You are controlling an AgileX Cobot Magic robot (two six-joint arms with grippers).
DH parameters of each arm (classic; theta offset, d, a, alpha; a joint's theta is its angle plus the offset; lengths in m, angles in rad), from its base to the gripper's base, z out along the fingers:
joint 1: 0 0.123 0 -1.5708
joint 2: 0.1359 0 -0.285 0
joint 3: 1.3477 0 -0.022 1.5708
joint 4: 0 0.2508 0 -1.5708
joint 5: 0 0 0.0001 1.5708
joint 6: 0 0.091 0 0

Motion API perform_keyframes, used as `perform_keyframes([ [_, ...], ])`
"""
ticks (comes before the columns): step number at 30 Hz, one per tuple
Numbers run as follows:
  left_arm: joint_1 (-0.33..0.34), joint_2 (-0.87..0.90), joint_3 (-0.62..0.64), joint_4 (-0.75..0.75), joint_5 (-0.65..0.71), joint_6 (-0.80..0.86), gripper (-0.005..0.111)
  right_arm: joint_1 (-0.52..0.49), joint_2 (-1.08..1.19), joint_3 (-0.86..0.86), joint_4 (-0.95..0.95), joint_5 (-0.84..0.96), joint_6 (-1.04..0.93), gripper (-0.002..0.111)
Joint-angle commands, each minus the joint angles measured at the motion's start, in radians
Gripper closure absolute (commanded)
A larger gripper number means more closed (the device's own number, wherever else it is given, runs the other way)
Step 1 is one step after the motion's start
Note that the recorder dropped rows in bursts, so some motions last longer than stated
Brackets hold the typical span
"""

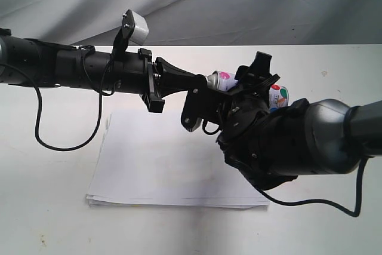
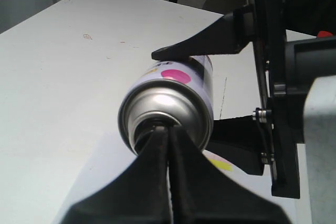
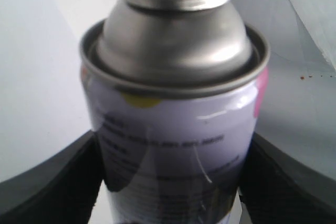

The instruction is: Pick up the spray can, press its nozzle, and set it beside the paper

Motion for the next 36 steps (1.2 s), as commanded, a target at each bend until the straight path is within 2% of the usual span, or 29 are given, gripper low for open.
perform_keyframes([
  [1, -0.016, -0.004, -0.004, -0.009, -0.001, 0.004, 0.107, 0.002, -0.010, -0.006, -0.063, 0.006, -0.017, 0.108],
  [13, -0.007, -0.008, -0.004, -0.003, 0.001, 0.014, 0.107, 0.002, -0.010, -0.006, -0.063, 0.006, -0.017, 0.108],
  [19, 0.075, -0.016, 0.019, 0.012, 0.107, 0.014, 0.107, 0.002, -0.010, -0.006, -0.063, 0.006, -0.022, 0.108],
  [20, 0.103, -0.016, 0.034, 0.015, 0.114, 0.014, 0.107, 0.002, -0.010, -0.006, -0.063, 0.006, -0.022, 0.108],
  [24, 0.142, -0.016, 0.062, 0.038, 0.114, 0.014, 0.107, 0.002, -0.010, -0.006, -0.063, 0.006, -0.022, 0.108],
  [32, 0.142, -0.016, 0.065, 0.036, 0.125, 0.014, 0.107, 0.002, -0.010, -0.006, -0.063, 0.006, -0.022, 0.108],
  [36, 0.142, -0.071, 0.104, -0.022, 0.142, 0.014, 0.107, 0.002, -0.010, -0.006, -0.063, 0.015, -0.015, 0.108],
])
